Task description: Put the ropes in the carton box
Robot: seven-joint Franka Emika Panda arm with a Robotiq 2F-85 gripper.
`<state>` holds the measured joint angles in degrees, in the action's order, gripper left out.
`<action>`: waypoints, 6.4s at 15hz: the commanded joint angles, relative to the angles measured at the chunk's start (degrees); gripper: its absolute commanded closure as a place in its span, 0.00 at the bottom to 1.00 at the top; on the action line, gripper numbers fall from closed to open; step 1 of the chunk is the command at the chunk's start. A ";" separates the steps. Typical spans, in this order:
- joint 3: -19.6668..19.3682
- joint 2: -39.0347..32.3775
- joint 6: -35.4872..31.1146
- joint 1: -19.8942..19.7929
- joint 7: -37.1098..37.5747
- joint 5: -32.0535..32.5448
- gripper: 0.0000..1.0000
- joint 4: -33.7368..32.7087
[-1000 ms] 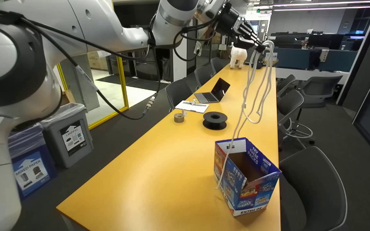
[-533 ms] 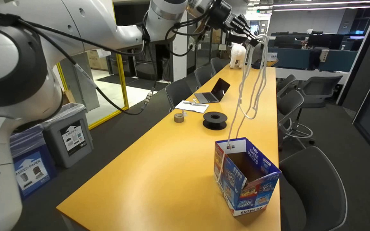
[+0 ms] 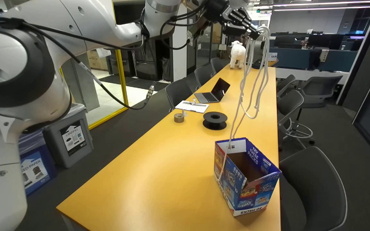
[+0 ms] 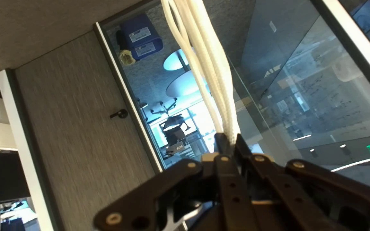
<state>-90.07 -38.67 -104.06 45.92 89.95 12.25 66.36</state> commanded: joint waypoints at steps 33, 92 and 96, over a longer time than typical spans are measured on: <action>17.66 -3.43 1.90 -13.58 -8.45 -4.98 0.96 -0.73; 78.55 34.52 -13.77 -53.58 -25.17 -11.31 0.00 50.83; 79.77 36.58 -14.79 -53.16 -30.26 -9.44 0.00 59.71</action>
<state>-10.73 -5.87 -117.03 -7.15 63.27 1.23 118.60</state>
